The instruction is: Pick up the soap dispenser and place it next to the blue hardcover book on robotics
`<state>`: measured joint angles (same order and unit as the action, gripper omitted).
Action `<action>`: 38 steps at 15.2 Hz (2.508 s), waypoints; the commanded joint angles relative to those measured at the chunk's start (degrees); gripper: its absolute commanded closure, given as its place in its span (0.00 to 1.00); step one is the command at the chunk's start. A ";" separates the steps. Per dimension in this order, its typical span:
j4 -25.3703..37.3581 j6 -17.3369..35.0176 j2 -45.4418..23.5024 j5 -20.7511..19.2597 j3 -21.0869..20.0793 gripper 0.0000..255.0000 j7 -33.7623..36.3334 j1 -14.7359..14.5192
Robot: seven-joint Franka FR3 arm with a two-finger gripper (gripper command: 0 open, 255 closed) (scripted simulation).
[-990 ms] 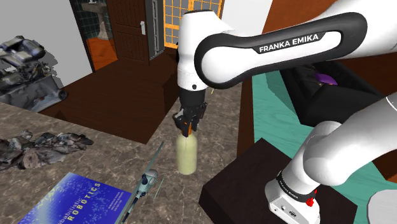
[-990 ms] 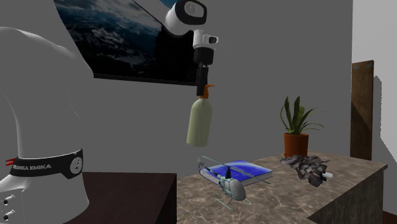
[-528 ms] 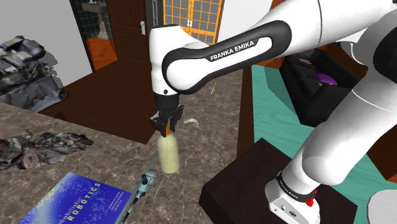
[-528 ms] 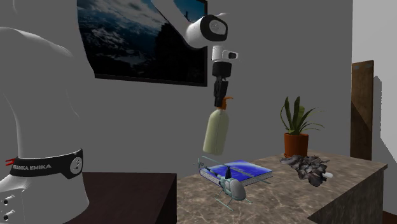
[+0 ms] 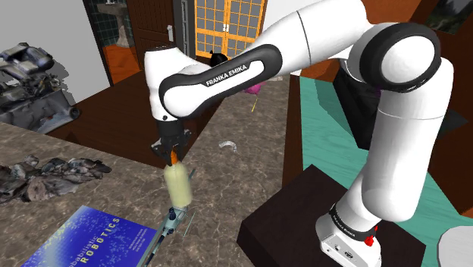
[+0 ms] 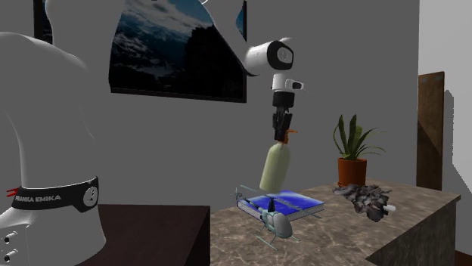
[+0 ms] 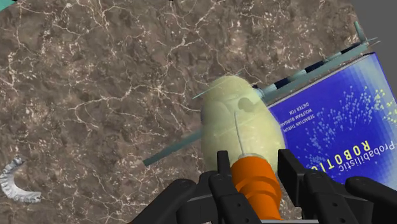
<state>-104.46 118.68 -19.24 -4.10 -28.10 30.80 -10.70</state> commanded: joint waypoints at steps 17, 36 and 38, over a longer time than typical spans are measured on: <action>43.53 -7.92 -36.23 -9.54 6.20 1.00 1.24 -11.67; 43.27 -2.60 -41.31 -10.47 7.17 1.00 1.19 -12.14; 43.25 -2.60 -41.30 -10.47 7.17 0.00 1.19 -12.14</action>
<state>-61.20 116.07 -60.56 -14.57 -20.93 31.98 -22.84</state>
